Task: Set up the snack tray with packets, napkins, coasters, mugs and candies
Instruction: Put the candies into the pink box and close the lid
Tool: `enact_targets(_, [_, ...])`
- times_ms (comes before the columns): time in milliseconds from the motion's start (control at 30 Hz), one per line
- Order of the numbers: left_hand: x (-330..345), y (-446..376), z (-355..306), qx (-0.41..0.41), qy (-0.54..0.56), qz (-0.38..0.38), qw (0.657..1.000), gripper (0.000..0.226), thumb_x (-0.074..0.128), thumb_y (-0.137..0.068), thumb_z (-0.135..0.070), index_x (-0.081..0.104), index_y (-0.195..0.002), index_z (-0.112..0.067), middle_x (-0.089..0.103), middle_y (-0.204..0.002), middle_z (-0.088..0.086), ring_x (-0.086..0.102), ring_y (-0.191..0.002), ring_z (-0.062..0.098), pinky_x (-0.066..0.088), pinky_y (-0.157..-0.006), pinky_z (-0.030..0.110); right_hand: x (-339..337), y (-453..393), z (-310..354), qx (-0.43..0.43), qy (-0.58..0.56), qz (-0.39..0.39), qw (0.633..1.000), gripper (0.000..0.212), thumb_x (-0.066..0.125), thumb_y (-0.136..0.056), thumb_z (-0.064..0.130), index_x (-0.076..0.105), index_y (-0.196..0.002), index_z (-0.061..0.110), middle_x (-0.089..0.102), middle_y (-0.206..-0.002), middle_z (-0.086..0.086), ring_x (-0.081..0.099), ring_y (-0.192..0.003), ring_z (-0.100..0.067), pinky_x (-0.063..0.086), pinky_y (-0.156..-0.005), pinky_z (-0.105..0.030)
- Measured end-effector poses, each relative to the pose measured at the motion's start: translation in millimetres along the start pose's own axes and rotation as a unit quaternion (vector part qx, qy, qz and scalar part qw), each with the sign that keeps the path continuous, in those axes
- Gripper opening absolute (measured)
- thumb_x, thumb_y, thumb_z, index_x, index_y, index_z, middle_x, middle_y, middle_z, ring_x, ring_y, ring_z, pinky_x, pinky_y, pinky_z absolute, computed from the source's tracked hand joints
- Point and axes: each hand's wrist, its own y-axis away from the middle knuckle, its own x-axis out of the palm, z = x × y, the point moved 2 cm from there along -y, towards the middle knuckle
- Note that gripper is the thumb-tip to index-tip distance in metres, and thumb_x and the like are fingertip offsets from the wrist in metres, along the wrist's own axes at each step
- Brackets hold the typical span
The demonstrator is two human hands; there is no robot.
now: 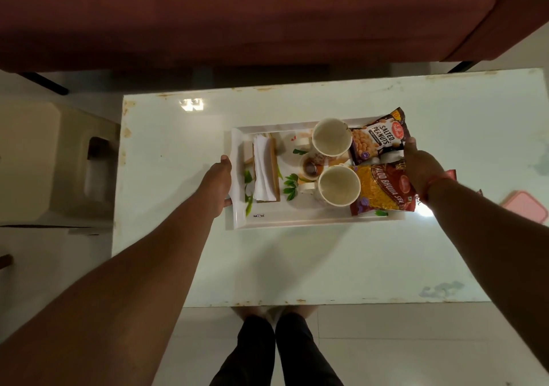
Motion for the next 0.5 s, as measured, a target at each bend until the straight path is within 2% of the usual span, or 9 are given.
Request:
enact_targets(67, [-1.2, 2.2, -1.5, 0.006, -0.013, -0.008, 1.000, 0.049, 0.028, -0.101, -0.053, 0.052, -0.128, -0.020, 0.061, -0.117, 0.007, 0.060, -0.109, 0.026, 0.053, -0.093, 0.047, 0.3, -0.6, -4.1, -0.001, 0.010, -0.021, 1.000, 0.087, 0.014, -0.092, 0.072, 0.057, -0.128, 0.006, 0.064, -0.118, -0.023, 0.060, -0.109, -0.038, 0.046, -0.101, -0.052])
enact_targets(167, [-6.0, 0.8, -4.0, 0.027, -0.055, -0.025, 0.998, 0.053, 0.027, -0.100, -0.052, 0.049, -0.134, -0.018, 0.059, -0.123, 0.005, 0.057, -0.113, 0.027, 0.049, -0.100, 0.049, -1.5, -2.9, -10.8, -0.003, 0.016, -0.058, 0.998, 0.081, 0.017, -0.095, 0.067, 0.054, -0.127, 0.002, 0.062, -0.118, -0.024, 0.060, -0.107, -0.039, 0.046, -0.091, -0.043])
enact_targets(267, [-12.9, 3.8, -5.1, 0.101, -0.162, -0.057, 0.980, 0.056, 0.026, -0.102, -0.049, 0.043, -0.143, -0.014, 0.051, -0.138, 0.010, 0.051, -0.124, 0.032, 0.040, -0.109, 0.048, -4.4, 1.2, -16.0, -0.029, 0.049, -0.076, 0.995, 0.073, 0.019, -0.098, 0.060, 0.055, -0.123, 0.001, 0.061, -0.119, -0.026, 0.059, -0.107, -0.041, 0.044, -0.084, -0.040])
enact_targets(333, [-15.9, 13.8, -5.4, 0.192, -0.294, -0.085, 0.933, 0.058, 0.030, -0.103, -0.047, 0.037, -0.147, -0.011, 0.042, -0.146, 0.019, 0.044, -0.132, 0.037, 0.035, -0.111, 0.048, -3.9, 11.1, -17.9, -0.045, 0.069, -0.092, 0.992, 0.074, 0.023, -0.098, 0.062, 0.054, -0.126, 0.000, 0.060, -0.123, -0.027, 0.059, -0.111, -0.041, 0.046, -0.086, -0.041])
enact_targets(400, [-14.3, 29.9, -6.6, 0.287, -0.423, -0.105, 0.853, 0.058, 0.034, -0.102, -0.045, 0.035, -0.148, -0.009, 0.040, -0.148, 0.021, 0.041, -0.133, 0.040, 0.035, -0.109, 0.049, -1.5, 27.8, -14.7, -0.068, 0.091, -0.101, 0.988, 0.069, 0.032, -0.100, 0.057, 0.049, -0.135, -0.001, 0.054, -0.133, -0.028, 0.053, -0.121, -0.042, 0.046, -0.095, -0.046])
enact_targets(500, [-3.8, 58.7, -12.8, 0.415, -0.505, -0.129, 0.746, 0.056, 0.038, -0.101, -0.043, 0.039, -0.145, -0.009, 0.042, -0.148, 0.020, 0.043, -0.133, 0.039, 0.038, -0.107, 0.050, 1.9, 59.0, -0.2, -0.126, 0.170, -0.100, 0.972, 0.060, 0.039, -0.101, 0.047, 0.046, -0.139, 0.001, 0.046, -0.141, -0.029, 0.042, -0.131, -0.043, 0.036, -0.107, -0.049])
